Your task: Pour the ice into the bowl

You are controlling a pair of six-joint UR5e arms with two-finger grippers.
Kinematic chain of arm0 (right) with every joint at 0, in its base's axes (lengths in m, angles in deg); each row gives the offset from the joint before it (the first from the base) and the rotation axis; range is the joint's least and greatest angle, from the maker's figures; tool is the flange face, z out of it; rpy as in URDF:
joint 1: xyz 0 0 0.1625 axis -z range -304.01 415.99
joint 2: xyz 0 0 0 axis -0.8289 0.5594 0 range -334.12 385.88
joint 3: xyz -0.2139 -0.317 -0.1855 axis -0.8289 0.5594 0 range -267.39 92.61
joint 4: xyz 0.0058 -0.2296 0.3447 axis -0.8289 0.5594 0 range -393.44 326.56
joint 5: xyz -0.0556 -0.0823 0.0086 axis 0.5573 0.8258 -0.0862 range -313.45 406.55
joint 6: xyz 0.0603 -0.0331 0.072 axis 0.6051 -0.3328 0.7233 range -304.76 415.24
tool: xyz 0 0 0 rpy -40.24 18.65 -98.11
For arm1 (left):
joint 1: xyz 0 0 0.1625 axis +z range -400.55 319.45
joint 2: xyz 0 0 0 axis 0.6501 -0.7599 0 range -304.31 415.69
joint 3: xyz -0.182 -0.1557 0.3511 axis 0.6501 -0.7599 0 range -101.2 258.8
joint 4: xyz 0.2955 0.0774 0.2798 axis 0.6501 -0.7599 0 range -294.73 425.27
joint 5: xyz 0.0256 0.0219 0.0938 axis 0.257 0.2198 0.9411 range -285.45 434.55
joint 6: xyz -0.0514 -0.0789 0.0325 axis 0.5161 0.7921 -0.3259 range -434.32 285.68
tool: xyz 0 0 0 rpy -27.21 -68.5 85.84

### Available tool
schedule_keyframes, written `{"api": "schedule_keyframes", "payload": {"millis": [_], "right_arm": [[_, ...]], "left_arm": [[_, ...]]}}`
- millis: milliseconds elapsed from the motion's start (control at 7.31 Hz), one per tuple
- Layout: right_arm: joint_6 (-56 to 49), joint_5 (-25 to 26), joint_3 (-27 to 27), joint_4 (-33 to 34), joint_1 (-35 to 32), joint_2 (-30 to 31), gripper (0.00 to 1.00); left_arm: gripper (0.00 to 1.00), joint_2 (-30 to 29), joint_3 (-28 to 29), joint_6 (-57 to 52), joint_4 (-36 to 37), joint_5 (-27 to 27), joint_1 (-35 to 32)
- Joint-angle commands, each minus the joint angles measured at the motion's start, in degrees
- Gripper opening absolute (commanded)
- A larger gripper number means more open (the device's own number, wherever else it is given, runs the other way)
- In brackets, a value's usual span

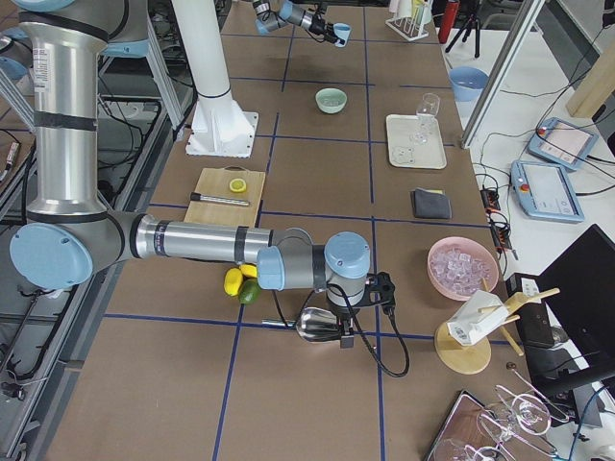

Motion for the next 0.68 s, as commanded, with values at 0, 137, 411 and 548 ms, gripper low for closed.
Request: {"api": "schedule_keyframes", "payload": {"millis": [0, 137, 411, 548], "right_arm": [[0.00, 0.00, -0.01, 0.00, 0.00, -0.11, 1.00], [0.00, 0.00, -0.01, 0.00, 0.00, -0.11, 1.00], [0.00, 0.00, -0.01, 0.00, 0.00, -0.11, 1.00], [0.00, 0.00, -0.01, 0.00, 0.00, -0.11, 1.00]], "left_arm": [[0.14, -2.74, 4.70, 2.98, 0.28, 2.33, 0.30], [0.23, -3.09, 5.67, 2.98, 0.37, 2.33, 0.56], [0.36, -4.76, 8.05, 2.63, 0.46, 2.33, 0.74], [0.43, -5.20, 8.49, 2.63, 0.46, 2.33, 1.00]]}}
